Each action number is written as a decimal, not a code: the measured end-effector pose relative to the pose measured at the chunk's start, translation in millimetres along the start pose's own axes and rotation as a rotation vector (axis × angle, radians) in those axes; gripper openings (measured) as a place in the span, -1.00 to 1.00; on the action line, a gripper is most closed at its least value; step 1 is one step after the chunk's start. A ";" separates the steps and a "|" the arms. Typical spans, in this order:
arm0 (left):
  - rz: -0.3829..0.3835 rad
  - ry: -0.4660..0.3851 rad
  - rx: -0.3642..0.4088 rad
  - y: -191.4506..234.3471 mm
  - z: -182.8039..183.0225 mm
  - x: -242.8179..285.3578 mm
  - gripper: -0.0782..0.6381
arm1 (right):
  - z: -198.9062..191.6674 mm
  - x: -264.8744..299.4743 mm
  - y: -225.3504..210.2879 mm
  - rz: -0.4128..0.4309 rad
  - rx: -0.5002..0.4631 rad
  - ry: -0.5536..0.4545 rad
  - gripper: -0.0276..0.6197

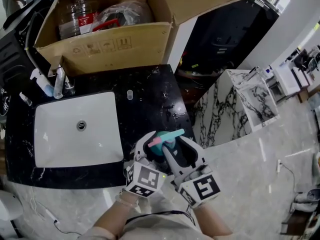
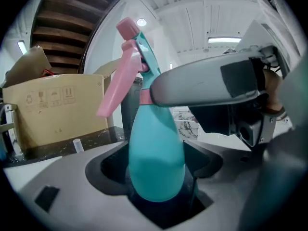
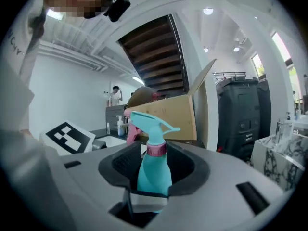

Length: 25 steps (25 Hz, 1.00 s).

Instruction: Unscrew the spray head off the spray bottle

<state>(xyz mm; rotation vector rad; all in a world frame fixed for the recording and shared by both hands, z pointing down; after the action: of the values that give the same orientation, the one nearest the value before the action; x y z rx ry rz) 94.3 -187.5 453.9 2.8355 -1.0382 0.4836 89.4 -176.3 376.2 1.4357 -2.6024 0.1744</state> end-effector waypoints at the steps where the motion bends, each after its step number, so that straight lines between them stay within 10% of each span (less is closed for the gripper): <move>1: 0.006 0.002 0.002 -0.3 0.1 0.1 0.22 | -0.4 3.0 -0.3 -0.014 -0.008 0.005 -0.38; 8: -0.004 -0.002 -0.004 -0.1 -0.5 -1.7 0.21 | 0.5 9.4 0.2 0.076 -0.076 0.005 -0.48; 22: -0.022 -0.003 0.007 -0.9 -0.7 -4.3 0.20 | 2.5 9.3 -1.7 0.850 -0.122 -0.044 -0.49; 25: -0.016 -0.002 -0.001 -0.2 -1.1 -3.9 0.20 | 3.9 12.5 -0.9 0.904 -0.132 -0.029 -0.46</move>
<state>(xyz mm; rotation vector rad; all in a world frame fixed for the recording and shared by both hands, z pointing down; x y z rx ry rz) 91.3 -184.8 453.7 2.8413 -1.0145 0.4791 83.3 -187.8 374.9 0.1408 -3.0042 0.0779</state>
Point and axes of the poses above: the fingertips, and each gripper's own axes: x forward along the fingers, y to its left, z out of its top, the point moved 1 cm from there along -x, backward along the fingers, and after that the axes turned 2 degrees about -z, right-handed, at the moved point
